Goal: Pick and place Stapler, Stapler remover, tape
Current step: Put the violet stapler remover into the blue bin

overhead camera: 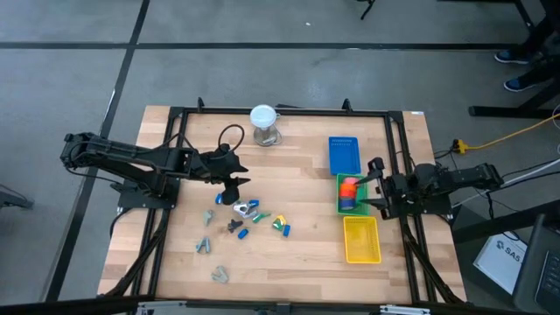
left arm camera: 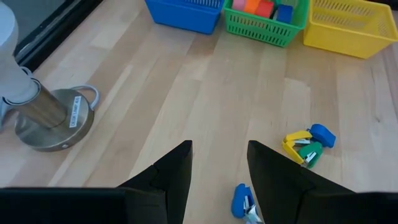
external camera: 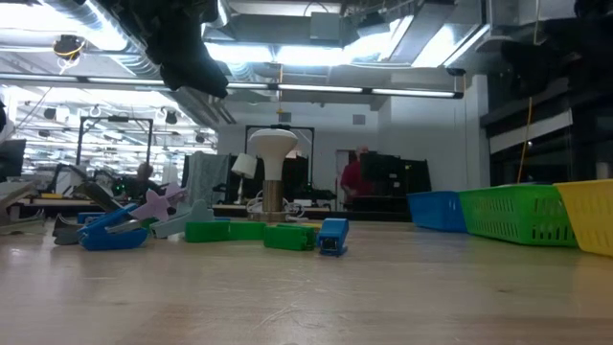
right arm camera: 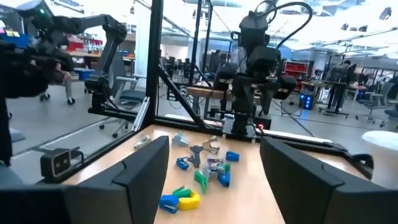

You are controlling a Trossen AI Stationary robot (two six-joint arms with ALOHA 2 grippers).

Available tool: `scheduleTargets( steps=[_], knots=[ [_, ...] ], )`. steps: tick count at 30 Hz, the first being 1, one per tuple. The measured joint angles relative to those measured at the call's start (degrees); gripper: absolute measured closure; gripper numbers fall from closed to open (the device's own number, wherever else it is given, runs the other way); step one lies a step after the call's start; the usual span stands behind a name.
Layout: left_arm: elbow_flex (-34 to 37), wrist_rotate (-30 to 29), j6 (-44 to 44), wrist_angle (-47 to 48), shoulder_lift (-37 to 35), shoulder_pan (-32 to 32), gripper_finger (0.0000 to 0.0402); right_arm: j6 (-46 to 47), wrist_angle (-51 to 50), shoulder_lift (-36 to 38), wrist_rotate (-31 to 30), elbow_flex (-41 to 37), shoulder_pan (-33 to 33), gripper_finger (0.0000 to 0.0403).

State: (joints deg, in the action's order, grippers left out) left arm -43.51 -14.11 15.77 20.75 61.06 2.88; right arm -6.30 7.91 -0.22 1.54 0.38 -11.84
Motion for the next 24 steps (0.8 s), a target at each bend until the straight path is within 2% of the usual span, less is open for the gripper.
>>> scheduleTargets(
  steps=[3, 6, 13, 16, 19, 24],
  knots=[
    [0.0, 0.0, 0.0, 0.0, 0.0, 0.0, 0.025, -3.2, 1.7, 0.2, 0.0, 0.1, 0.0, 0.0143],
    [0.0, 0.1, -1.1, 0.0, 0.0, 0.0, 0.025, -3.2, -0.8, 0.2, -0.5, 0.1, 0.2, 0.0143],
    [0.0, -2.3, -14.4, -1.0, 0.0, 0.0, 0.025, -1.7, -5.4, 0.1, -2.0, 0.0, 2.0, 0.0143],
    [0.0, -3.4, -16.4, -4.4, 0.0, 0.0, 0.025, -2.0, -6.7, 0.0, -1.9, 0.0, 3.5, 0.0143],
    [0.0, -2.4, -14.3, -7.6, 0.0, 0.0, 0.025, -5.7, -6.7, -0.1, -1.0, 0.0, 4.8, 0.0143],
    [0.0, -0.8, -4.6, -10.1, 0.0, 0.9, 0.025, -11.9, -6.7, -0.1, -0.9, 0.0, 6.1, 0.0143]
  ],
)
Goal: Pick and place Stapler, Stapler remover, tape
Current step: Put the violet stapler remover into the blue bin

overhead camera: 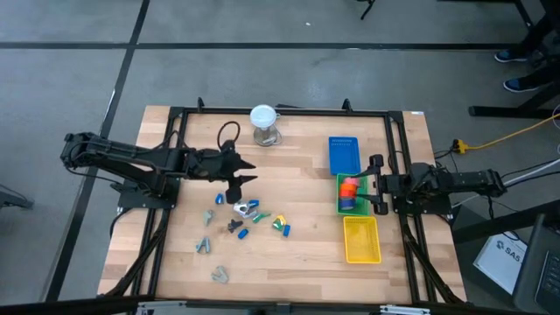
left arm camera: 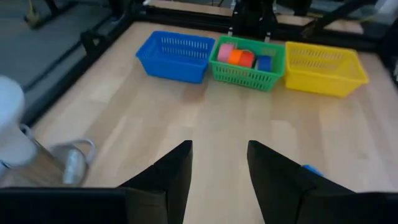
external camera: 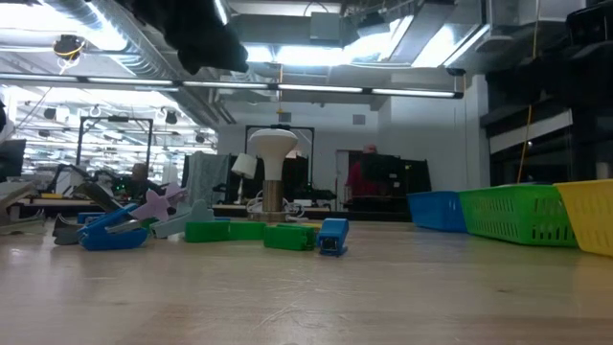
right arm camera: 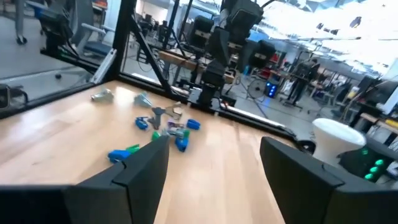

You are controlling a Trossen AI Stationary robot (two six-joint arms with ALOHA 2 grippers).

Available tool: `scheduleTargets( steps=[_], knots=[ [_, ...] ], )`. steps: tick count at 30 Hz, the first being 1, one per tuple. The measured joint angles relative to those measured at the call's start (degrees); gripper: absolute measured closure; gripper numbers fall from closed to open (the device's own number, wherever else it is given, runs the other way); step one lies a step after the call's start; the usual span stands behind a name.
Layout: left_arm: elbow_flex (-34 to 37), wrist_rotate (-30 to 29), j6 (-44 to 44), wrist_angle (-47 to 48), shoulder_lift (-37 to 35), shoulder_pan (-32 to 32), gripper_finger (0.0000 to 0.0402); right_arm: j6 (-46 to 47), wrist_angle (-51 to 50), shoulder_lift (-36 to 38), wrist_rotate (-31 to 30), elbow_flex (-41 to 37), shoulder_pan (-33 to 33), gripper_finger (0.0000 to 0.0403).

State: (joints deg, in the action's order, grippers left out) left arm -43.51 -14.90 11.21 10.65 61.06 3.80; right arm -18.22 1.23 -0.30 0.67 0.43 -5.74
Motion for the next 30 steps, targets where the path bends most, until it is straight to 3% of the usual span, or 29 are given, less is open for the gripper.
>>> scheduleTargets(
  steps=[8, 13, 18, 25, 30],
  knots=[
    [0.0, -0.5, 4.3, -0.1, 1.7, 1.9, 0.025, -0.2, 0.0, 0.0, 0.0, 0.0, 0.0, 0.0143],
    [0.0, 4.4, 1.8, 1.1, 5.2, 2.5, 0.025, -0.2, 0.0, 0.0, 0.0, 0.0, 0.0, 0.0143],
    [0.0, 9.8, 1.7, 6.2, 8.0, 2.6, 0.025, -0.2, 0.0, 0.0, 0.0, 0.0, 0.0, 0.0143],
    [0.0, 11.5, 4.6, 16.8, 10.7, 2.5, 0.025, -0.2, 0.0, 0.0, 0.0, 0.0, 0.0, 0.0143],
    [0.0, 13.1, 4.6, 19.2, 12.5, 2.5, 0.025, -0.2, 0.1, 0.0, 0.0, 0.0, 0.0, 0.0143]
  ],
)
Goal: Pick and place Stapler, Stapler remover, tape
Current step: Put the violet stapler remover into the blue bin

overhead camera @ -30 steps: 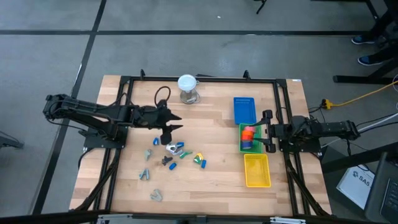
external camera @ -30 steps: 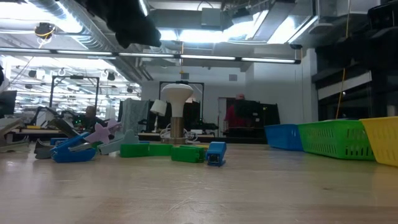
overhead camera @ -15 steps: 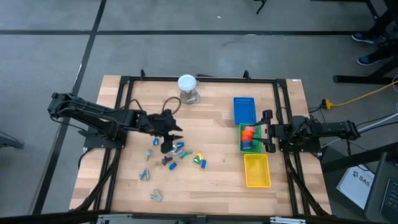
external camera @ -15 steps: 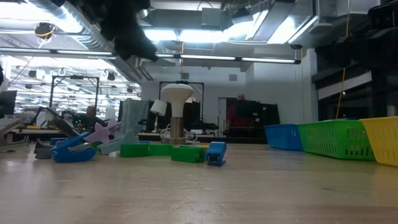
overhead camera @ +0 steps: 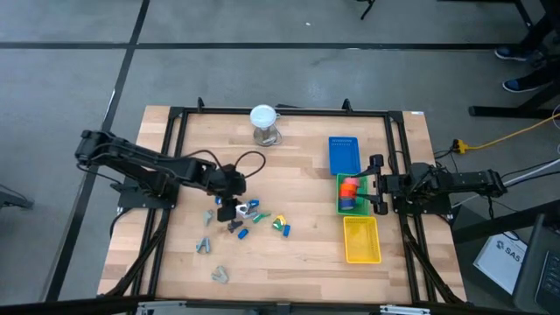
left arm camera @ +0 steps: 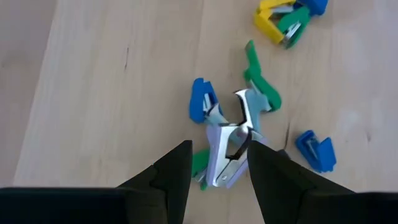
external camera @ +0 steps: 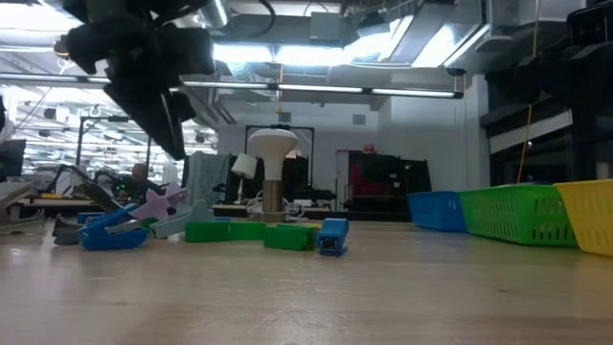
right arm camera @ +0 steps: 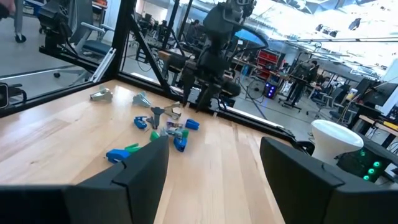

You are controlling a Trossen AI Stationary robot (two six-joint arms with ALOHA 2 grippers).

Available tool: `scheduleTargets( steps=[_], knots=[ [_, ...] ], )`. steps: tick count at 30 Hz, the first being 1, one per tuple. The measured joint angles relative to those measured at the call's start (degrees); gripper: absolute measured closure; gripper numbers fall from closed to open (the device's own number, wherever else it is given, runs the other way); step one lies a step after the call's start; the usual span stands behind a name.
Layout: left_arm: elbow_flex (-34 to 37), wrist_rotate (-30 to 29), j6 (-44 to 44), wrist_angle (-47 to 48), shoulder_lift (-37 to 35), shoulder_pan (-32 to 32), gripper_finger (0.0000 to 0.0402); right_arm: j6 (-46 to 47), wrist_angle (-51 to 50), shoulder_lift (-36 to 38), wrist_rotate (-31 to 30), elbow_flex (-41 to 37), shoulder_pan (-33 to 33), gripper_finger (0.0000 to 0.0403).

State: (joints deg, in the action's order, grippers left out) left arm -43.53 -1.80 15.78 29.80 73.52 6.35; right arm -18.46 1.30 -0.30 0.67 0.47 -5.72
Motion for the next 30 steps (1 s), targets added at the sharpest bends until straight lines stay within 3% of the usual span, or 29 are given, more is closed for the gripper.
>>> scheduleTargets(
  steps=[22, 30],
  knots=[
    [0.0, 0.0, 0.0, -4.1, 8.3, 0.0, 0.0251, 0.0, 0.0, 0.0, 0.0, 0.0, 0.0, 0.0144],
    [0.0, 2.4, 0.2, -4.3, 8.2, 0.0, 0.0298, 0.0, 0.0, 0.0, 0.0, 0.0, 0.0, 0.0144]
  ],
)
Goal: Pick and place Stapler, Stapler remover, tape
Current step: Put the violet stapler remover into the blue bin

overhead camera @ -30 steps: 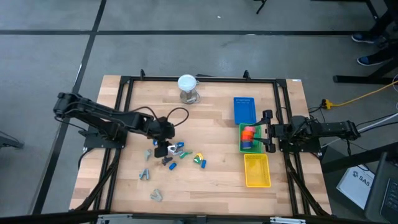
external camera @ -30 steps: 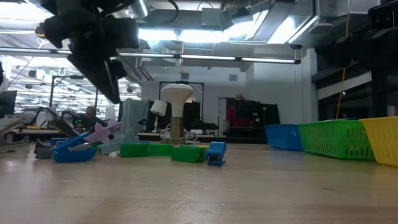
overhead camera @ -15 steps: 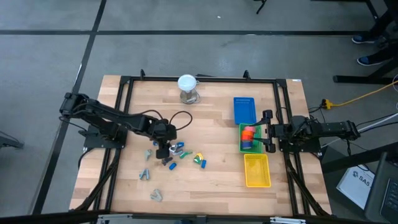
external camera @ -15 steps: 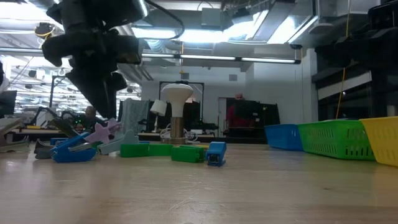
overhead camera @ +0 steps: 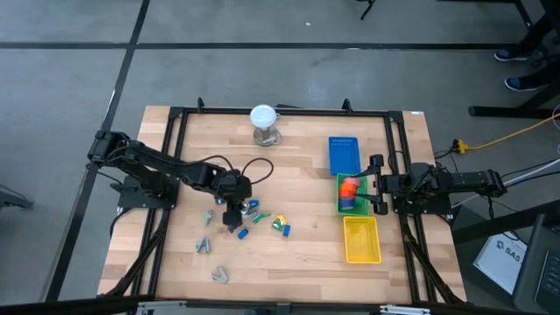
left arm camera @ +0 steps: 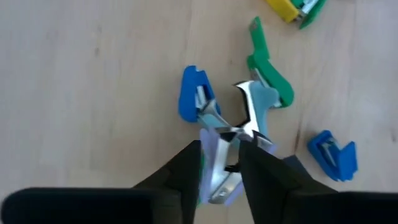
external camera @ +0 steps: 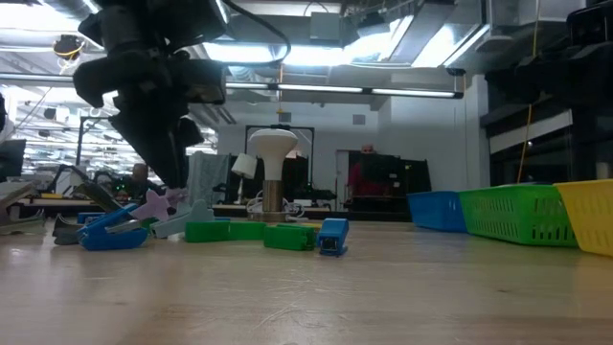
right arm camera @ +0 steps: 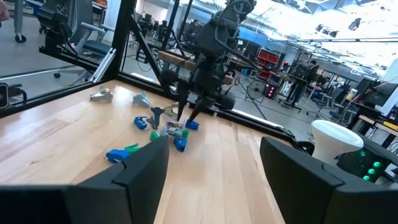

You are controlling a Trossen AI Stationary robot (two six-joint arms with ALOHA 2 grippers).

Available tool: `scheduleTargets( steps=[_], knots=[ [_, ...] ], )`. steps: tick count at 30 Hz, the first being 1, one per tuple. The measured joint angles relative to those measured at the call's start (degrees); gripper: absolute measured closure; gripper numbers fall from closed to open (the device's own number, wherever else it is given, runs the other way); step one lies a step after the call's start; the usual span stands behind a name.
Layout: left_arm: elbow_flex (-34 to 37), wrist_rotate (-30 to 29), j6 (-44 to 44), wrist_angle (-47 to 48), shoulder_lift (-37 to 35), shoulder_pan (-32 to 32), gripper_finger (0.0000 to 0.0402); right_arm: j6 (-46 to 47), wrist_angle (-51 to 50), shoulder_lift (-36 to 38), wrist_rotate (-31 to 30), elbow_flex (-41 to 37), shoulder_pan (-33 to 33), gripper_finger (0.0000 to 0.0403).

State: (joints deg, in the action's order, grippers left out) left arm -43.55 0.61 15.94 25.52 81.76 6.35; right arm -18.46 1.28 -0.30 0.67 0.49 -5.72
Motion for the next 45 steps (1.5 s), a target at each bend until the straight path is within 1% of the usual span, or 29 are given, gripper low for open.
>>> scheduleTargets(
  steps=[5, 12, 18, 22, 25, 30, 33, 41, 45],
  knots=[
    [0.0, 0.5, 0.0, 0.0, 0.0, 0.0, 0.0343, 0.0, 0.0, 0.0, 0.0, 0.0, 0.0, 0.0144],
    [0.0, 0.5, -0.1, 0.3, 0.0, 0.0, 0.0395, 0.0, 0.0, 0.0, 0.0, 0.0, 0.0, 0.0144],
    [0.0, 0.5, -0.1, 0.0, 0.0, 0.0, 0.0398, 0.0, 0.0, 0.0, 0.0, 0.0, 0.0, 0.0144],
    [-2.0, 0.2, -1.5, 0.0, 0.0, 0.0, 0.0398, 0.0, 0.0, 0.0, 0.0, 0.0, 0.0, 0.0144],
    [-4.6, -1.9, -4.4, 0.0, 0.0, 0.0, 0.0398, 0.0, 0.0, 0.0, 0.0, 0.0, 0.0, 0.0144],
    [-9.0, -7.9, -11.6, -1.2, 0.0, -0.4, 0.0398, 0.0, 0.0, 0.0, 0.0, 0.0, 0.0, 0.0144],
    [-10.9, -9.1, -15.1, -4.0, 0.0, -1.3, 0.0398, 0.0, 0.0, 0.0, 0.0, 0.0, 0.0, 0.0144],
    [-12.0, -9.1, -24.0, -18.5, 0.2, -3.8, 0.0398, 0.0, 0.0, 0.0, 0.0, 0.0, 0.0, 0.0143],
    [-12.0, -7.6, -27.1, -24.6, 2.0, -5.2, 0.0398, 0.0, 0.0, 0.0, 0.0, 0.0, 0.0, 0.0143]
  ],
)
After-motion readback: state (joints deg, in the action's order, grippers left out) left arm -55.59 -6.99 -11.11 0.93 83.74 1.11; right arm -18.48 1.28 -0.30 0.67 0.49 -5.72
